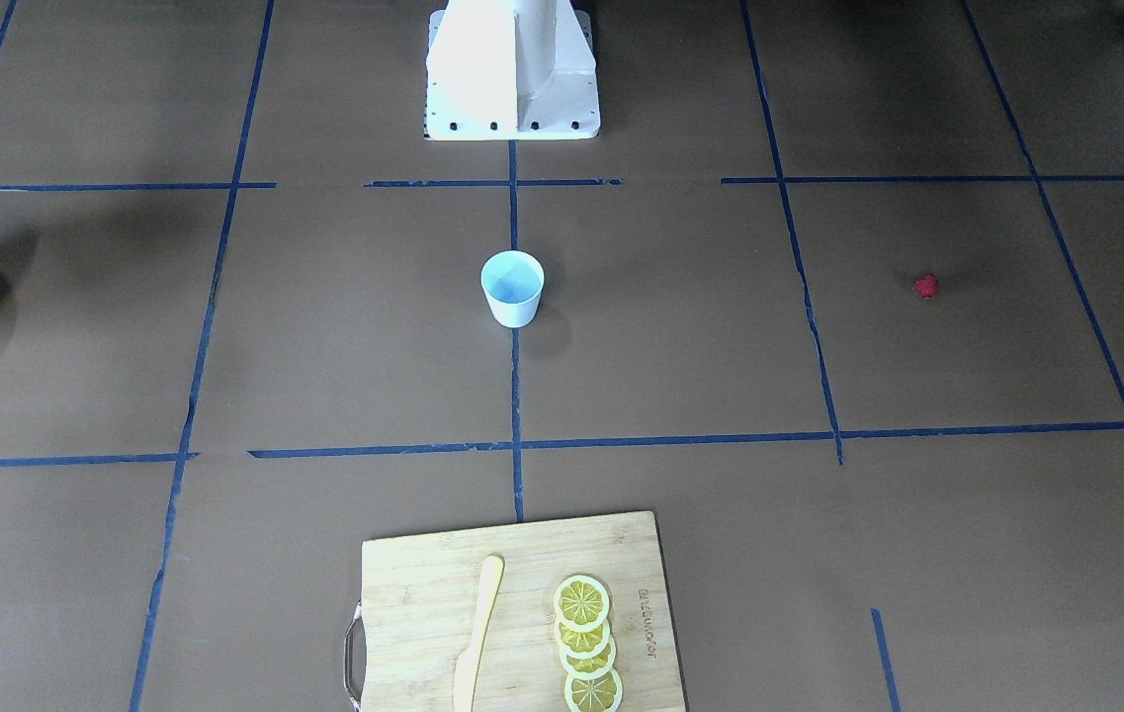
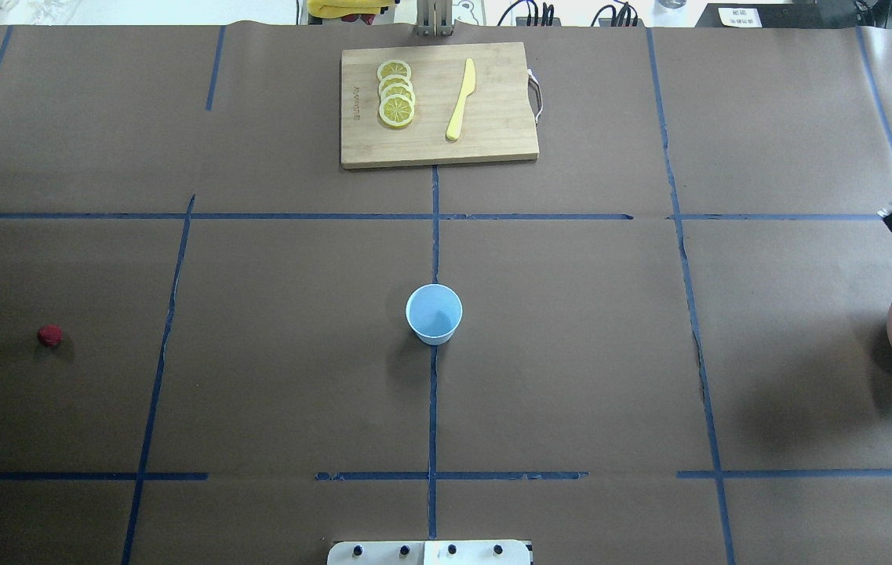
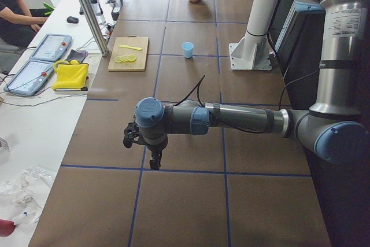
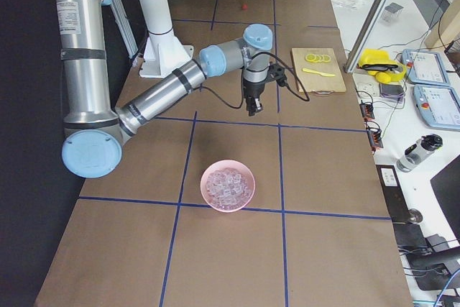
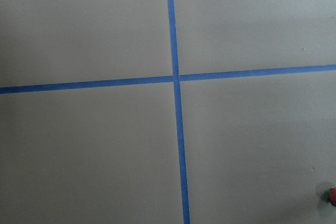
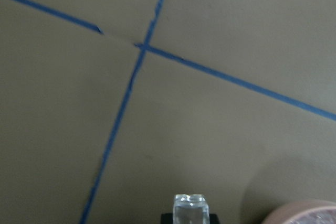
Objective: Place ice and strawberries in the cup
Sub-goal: 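Carry the ice cube with the right gripper over the blue cup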
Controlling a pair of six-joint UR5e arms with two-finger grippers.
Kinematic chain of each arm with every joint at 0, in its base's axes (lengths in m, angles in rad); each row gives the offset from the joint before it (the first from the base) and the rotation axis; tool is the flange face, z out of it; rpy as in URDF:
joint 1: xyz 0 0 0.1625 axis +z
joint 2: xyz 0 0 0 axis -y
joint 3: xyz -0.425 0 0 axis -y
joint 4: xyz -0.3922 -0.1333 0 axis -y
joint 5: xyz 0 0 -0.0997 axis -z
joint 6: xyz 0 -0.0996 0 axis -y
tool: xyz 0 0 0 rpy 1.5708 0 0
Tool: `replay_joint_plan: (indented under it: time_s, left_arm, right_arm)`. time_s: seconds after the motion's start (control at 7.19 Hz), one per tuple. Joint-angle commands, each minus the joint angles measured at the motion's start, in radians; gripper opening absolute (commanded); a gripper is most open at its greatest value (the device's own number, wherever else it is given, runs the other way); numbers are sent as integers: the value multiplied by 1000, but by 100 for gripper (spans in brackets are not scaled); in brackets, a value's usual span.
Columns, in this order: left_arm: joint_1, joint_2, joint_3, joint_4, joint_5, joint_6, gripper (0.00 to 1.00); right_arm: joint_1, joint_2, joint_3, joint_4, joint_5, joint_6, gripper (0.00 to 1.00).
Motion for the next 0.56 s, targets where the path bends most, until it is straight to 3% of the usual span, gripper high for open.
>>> replay_joint_plan:
  time_s: [0.0, 0.14, 0.42]
  left_arm:
    - [1, 9, -1, -2, -14, -20, 100]
    - [1, 9, -2, -4, -14, -28, 100]
    - [1, 9, -2, -4, -17, -29, 100]
  right_arm:
    - [-159, 358, -156, -46, 11, 384, 0]
    - [-272, 427, -172, -45, -14, 562, 0]
    - [-531, 605, -256, -40, -209, 831, 0]
